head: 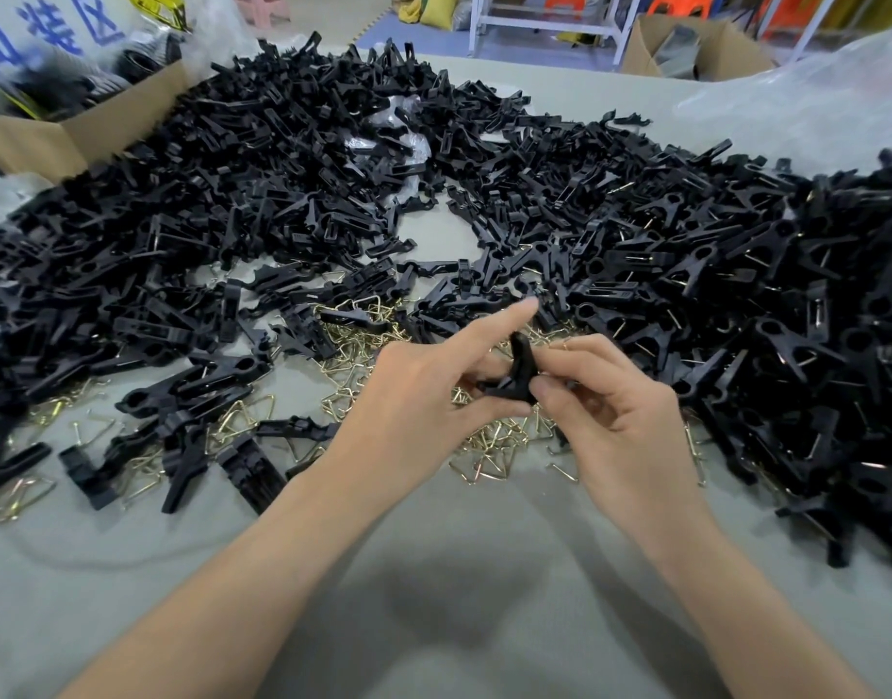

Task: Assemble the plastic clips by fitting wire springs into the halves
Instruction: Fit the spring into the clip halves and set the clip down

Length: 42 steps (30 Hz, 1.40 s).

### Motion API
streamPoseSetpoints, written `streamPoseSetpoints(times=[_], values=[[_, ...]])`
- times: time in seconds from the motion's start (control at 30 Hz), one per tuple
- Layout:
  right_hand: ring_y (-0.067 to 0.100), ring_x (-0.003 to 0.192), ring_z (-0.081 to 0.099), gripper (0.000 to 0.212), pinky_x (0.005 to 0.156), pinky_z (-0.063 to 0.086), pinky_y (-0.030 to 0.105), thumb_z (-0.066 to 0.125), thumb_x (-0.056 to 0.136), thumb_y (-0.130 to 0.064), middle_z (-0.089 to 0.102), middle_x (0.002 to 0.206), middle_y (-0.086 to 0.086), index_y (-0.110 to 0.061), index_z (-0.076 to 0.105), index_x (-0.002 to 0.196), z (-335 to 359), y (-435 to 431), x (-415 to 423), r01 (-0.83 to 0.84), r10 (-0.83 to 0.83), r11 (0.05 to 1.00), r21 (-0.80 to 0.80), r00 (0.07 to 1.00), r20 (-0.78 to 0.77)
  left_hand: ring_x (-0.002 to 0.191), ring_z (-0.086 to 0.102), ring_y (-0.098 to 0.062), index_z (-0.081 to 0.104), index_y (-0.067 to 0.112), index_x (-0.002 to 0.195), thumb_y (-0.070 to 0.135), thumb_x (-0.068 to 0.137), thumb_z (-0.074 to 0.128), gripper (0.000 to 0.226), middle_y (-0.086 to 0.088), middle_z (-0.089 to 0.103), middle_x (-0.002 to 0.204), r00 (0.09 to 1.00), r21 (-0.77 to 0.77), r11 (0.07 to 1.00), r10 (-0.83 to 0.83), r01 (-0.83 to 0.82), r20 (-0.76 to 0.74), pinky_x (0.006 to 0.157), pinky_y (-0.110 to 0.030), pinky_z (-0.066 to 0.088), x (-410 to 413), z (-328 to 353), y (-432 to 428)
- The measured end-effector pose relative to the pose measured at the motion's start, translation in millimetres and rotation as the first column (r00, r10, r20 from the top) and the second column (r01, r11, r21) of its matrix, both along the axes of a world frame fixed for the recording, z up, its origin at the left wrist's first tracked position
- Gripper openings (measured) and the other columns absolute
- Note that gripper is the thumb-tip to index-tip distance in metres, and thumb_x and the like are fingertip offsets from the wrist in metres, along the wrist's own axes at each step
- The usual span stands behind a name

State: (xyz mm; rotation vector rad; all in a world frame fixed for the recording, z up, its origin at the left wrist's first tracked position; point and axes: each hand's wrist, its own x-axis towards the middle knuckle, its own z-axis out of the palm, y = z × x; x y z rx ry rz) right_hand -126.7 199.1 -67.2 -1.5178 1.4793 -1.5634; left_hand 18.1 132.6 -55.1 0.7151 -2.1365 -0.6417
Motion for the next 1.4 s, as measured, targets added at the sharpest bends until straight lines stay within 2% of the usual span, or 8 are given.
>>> streamPoseSetpoints(times=[0.17,0.47,0.67,0.83,0.97,1.03,1.13,1.4], values=[[0.005,0.081,0.059,0.035,0.066,0.048,0.024,0.056,0.084,-0.01,0.061,0.095,-0.02,-0.042,0.064,0.094,0.8,-2.2,-3.6,-0.036,0.037,0.999,0.026,0.998,-0.058,0.072,0.063,-0.005,0.06,0.026,0.121,0.023,0.069,0.081,0.056,0.009,0.063,0.071,0.999,0.041,0.998,-0.04,0.04,0.005,0.081,-0.022,0.053,1.0,-1.0,-0.6],[0.003,0.079,0.059,0.047,0.07,0.045,0.014,0.052,0.076,0.003,0.059,0.095,-0.018,-0.03,0.066,0.107,3.1,-1.0,-6.9,-0.138,0.137,0.989,0.047,0.99,0.027,0.068,0.063,-0.002,0.06,0.035,0.096,0.021,0.066,0.085,0.041,0.013,0.064,0.069,0.99,0.285,0.958,0.01,0.032,-0.142,0.073,-0.015,0.051,2.1,-2.8,-4.7],[0.01,0.083,0.061,0.034,0.074,0.045,0.018,0.07,0.079,-0.032,0.06,0.097,-0.018,-0.037,0.065,0.112,3.1,0.0,-6.8,-0.049,0.055,0.998,0.047,0.989,-0.134,0.065,0.059,-0.002,0.058,0.04,0.095,0.038,0.066,0.078,0.036,0.016,0.063,0.067,0.985,0.384,0.922,0.028,0.04,-0.17,0.067,-0.014,0.046,-0.2,-1.9,-1.7],[0.01,0.087,0.066,0.033,0.078,0.051,0.019,0.077,0.074,-0.024,0.068,0.095,-0.009,-0.035,0.069,0.103,4.8,1.6,1.2,-0.033,0.03,0.999,0.019,0.994,0.109,0.071,0.065,-0.006,0.06,0.035,0.114,0.015,0.069,0.083,0.055,0.006,0.073,0.082,0.944,0.547,0.823,0.042,0.153,-0.328,0.071,-0.02,0.054,-1.8,0.2,1.6],[0.007,0.085,0.069,0.032,0.075,0.051,0.015,0.078,0.073,-0.004,0.073,0.09,-0.006,-0.026,0.07,0.096,8.7,3.5,3.1,-0.034,0.021,0.998,0.057,0.975,0.221,0.078,0.065,-0.01,0.069,0.014,0.103,0.023,0.069,0.071,0.035,-0.01,0.073,0.087,0.935,0.622,0.755,0.034,0.208,-0.354,0.077,-0.028,0.054,-8.0,-0.8,7.2],[0.004,0.08,0.069,0.028,0.071,0.051,0.013,0.078,0.072,-0.003,0.074,0.085,-0.009,-0.023,0.07,0.091,10.8,5.4,3.7,-0.001,-0.015,0.997,0.08,0.979,0.204,0.078,0.065,-0.011,0.07,0.01,0.102,0.025,0.071,0.07,0.035,-0.013,0.072,0.089,0.931,0.63,0.752,0.061,0.194,-0.359,0.072,-0.031,0.056,-9.4,-2.1,10.3],[0.004,0.075,0.069,0.022,0.068,0.05,0.012,0.079,0.073,-0.008,0.074,0.08,-0.009,-0.021,0.071,0.088,11.8,7.6,5.1,0.043,-0.063,0.993,0.107,0.979,0.194,0.069,0.062,0.001,0.07,0.011,0.099,0.022,0.071,0.07,0.03,0.007,0.07,0.074,0.92,0.581,0.793,0.068,0.185,-0.385,0.062,-0.013,0.05,-11.4,-4.0,13.4],[0.011,0.081,0.071,0.041,0.076,0.054,0.019,0.053,0.089,0.011,0.074,0.091,-0.005,-0.025,0.071,0.096,14.9,2.8,-5.1,-0.022,0.001,0.993,0.118,0.985,0.171,0.087,0.07,-0.003,0.067,0.027,0.1,0.006,0.082,0.072,0.028,0.015,0.074,0.091,0.947,0.371,0.928,0.137,-0.021,-0.289,0.081,-0.018,0.053,-4.8,-5.1,7.4]])
